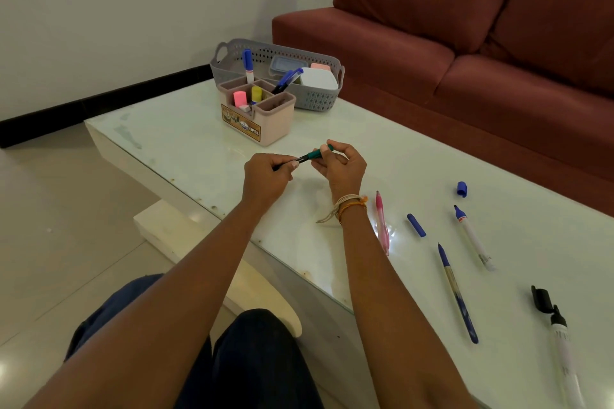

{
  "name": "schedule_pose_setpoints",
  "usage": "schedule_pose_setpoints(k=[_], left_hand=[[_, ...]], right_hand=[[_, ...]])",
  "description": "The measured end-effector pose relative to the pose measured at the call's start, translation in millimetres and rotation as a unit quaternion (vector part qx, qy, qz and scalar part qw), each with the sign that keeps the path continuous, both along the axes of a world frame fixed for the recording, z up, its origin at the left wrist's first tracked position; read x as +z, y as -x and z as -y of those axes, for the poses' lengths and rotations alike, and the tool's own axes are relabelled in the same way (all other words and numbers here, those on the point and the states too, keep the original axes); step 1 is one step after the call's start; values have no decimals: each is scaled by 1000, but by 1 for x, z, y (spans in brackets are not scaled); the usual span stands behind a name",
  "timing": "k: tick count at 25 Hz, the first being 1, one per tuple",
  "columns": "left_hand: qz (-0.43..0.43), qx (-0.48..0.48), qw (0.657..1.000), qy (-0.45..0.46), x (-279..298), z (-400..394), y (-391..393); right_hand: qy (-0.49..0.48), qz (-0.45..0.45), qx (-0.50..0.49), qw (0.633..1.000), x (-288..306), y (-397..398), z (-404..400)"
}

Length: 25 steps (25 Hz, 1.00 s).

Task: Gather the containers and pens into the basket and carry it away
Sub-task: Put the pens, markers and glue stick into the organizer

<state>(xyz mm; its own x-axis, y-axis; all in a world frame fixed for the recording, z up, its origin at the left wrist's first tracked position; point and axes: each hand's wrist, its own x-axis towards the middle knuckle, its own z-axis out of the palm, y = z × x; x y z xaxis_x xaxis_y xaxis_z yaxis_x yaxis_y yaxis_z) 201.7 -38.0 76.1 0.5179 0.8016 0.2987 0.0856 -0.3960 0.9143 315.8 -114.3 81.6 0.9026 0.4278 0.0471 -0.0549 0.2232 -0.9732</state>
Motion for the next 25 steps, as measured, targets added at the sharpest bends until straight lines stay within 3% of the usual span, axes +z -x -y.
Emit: schedule_pose_setpoints(k=[6,10,14,16,19,22,25], left_hand=[[-17,9,1000,12,-1,-2,-1],[5,-24,996,82,4,-4,-1],[33,0,994,103,9,-18,-1],[10,66,997,44,10,-36,0],[-73,123,990,-3,5,-62,-3],[-137,146,980,-22,1,-66,-12],[-157,151,975,-38,-2,-66,-17]], right_hand=[[46,20,41,998,3,3,-4],[45,-9,67,997,8,6,-12],[-8,-86,2,996,28,-2,-20],[-40,-19,-34,998,44,-9,-31],[-56,155,-72,984,82,-17,-61],[6,317,-90,944,117,-29,-96],[81,390,-61,915,131,-41,-124]])
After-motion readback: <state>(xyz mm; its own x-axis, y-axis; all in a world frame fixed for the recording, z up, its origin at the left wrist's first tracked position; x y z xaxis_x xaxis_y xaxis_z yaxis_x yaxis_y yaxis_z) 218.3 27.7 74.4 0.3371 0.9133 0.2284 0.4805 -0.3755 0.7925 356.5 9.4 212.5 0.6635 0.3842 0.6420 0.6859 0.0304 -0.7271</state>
